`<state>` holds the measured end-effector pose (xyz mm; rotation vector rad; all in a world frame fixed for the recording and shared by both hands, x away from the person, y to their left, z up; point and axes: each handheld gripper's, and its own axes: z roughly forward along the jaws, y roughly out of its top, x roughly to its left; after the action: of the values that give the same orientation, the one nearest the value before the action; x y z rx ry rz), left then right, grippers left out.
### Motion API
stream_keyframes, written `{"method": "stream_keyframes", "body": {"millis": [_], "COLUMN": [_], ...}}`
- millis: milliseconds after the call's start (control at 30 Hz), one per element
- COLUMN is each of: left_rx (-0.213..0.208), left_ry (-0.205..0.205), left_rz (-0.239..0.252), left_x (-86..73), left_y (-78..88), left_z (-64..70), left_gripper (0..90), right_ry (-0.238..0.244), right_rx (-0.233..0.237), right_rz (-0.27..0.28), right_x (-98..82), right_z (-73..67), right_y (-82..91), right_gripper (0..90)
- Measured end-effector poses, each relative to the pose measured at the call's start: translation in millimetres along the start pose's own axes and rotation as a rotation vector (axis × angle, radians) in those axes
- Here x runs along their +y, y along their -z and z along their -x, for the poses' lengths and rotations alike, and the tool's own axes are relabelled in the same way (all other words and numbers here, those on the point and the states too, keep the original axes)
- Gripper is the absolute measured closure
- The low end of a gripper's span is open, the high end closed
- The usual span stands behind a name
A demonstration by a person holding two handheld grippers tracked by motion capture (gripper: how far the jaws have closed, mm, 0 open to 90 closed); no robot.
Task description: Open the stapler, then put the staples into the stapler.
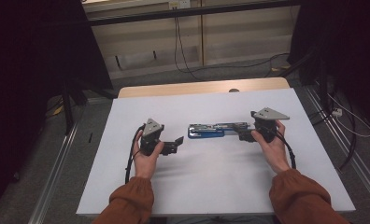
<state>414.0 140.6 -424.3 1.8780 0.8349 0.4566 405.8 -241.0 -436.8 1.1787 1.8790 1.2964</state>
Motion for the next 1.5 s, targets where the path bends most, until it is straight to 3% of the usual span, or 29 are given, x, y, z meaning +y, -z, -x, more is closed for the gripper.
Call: {"method": "stream_keyframes", "body": {"millis": [100, 333, 533, 600, 633, 700, 833, 967, 1100, 1233, 1500], "left_rx": [-0.02, -0.025, 0.0, -0.006, -0.019, -0.035, -0.032, -0.018, -0.031, -0.034, -0.046], "left_ry": [0.017, 0.005, -0.004, 0.012, 0.056, 0.072, 0.035, 0.004, 0.012, 0.018, -0.007], "left_rz": [0.021, 0.009, 0.014, 0.029, 0.041, 0.054, 0.087, 0.076, 0.035, 0.043, 0.031], "left_x": [-1.1, -10.4, -15.4, -17.5, -18.9, -20.4, -19.8, -25.2, -32.8, -34.3, -37.7], "left_y": [11.0, 29.7, 44.5, 48.9, 51.3, 54.9, 63.4, 69.1, 70.7, 77.0, 80.2], "left_z": [0.2, 3.5, 7.6, 6.4, 5.9, 5.3, 7.7, 11.9, 14.7, 16.3, 15.3], "left_gripper": [5.2, 5.2, 4.8, 4.8, 4.8, 4.7, 4.7, 4.6, 4.7, 4.7, 4.8], "right_ry": [-0.019, -0.04, -0.039, -0.046, -0.044, -0.044, -0.048, -0.049, -0.06, -0.058, -0.068], "right_rx": [0.013, 0.029, 0.015, 0.009, 0.007, 0.005, 0.011, 0.031, 0.074, 0.099, 0.121], "right_rz": [-0.002, -0.016, -0.015, -0.019, -0.03, -0.038, -0.044, -0.049, -0.117, -0.161, -0.188], "right_x": [0.0, -0.8, 1.7, 1.7, 1.7, 1.5, 3.0, 5.1, 6.7, 7.1, 14.9], "right_z": [0.9, 2.5, 7.2, 8.7, 9.6, 10.8, 10.7, 12.4, 15.3, 18.6, 26.0], "right_y": [1.0, 1.3, 3.6, 4.1, 4.3, 4.1, 4.9, 6.2, 7.2, 5.0, 0.6], "right_gripper": [7.0, 7.0, 4.3, 4.7, 4.6, 4.4, 3.6, 3.8, 3.3, 5.7, 5.6]}}
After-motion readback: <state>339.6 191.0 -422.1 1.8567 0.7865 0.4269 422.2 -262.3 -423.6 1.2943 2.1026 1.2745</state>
